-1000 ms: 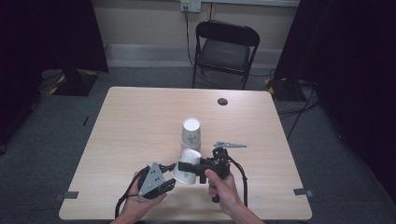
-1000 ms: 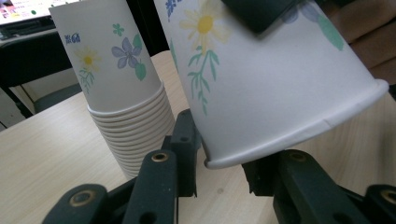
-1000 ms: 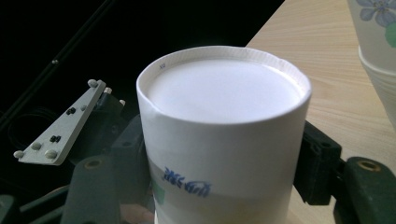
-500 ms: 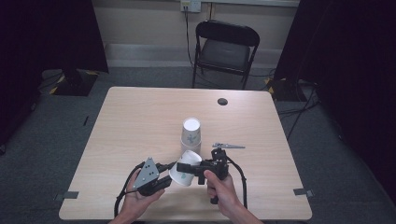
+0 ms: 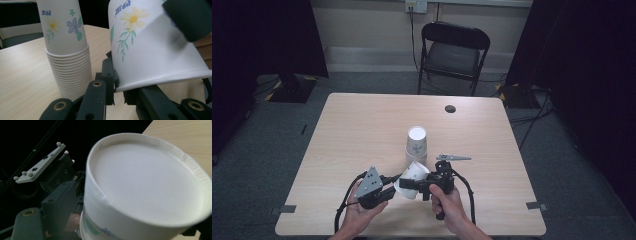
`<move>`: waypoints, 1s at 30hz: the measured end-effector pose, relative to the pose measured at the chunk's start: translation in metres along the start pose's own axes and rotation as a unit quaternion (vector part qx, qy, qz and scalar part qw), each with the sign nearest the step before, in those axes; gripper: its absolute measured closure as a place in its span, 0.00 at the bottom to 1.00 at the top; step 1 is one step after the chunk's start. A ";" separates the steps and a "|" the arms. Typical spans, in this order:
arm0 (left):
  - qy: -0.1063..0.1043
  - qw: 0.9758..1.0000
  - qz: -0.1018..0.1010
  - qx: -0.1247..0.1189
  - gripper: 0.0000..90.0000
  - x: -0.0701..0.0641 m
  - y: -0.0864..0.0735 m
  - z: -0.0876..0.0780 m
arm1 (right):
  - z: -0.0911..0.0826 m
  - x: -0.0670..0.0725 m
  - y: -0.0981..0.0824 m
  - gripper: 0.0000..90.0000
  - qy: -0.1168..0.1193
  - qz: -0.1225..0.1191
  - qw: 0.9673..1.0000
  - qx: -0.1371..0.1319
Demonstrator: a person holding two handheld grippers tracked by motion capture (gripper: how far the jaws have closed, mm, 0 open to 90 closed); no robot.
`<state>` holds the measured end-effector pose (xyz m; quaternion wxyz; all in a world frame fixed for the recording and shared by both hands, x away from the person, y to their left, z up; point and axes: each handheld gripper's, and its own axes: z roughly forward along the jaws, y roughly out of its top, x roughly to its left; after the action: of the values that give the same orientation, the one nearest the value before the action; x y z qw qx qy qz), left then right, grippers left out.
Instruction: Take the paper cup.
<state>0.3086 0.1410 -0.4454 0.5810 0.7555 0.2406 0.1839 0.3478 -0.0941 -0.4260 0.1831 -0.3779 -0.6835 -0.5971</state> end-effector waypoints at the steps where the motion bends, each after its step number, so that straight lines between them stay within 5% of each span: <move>1: -0.001 1.000 -0.001 0.003 0.92 0.001 0.000 -0.001 | 0.000 0.001 0.000 0.17 -0.003 -0.004 1.000 0.001; 9: 0.001 1.000 -0.031 -0.001 0.92 0.008 -0.001 -0.010 | -0.007 0.004 0.002 0.16 -0.030 -0.046 0.998 0.000; 23: 0.002 0.997 -0.075 0.015 0.92 0.021 -0.002 -0.021 | -0.016 0.007 0.005 0.16 -0.080 -0.122 0.989 -0.005; 30: -0.002 0.994 -0.102 0.026 0.92 0.026 -0.003 -0.021 | -0.022 0.010 0.008 0.20 -0.116 -0.173 0.978 -0.004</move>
<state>0.3176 0.1734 -0.4428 0.5774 0.7422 0.3201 0.1153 0.3425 -0.1123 -0.4090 -0.0050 -0.3215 -0.7524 -0.5749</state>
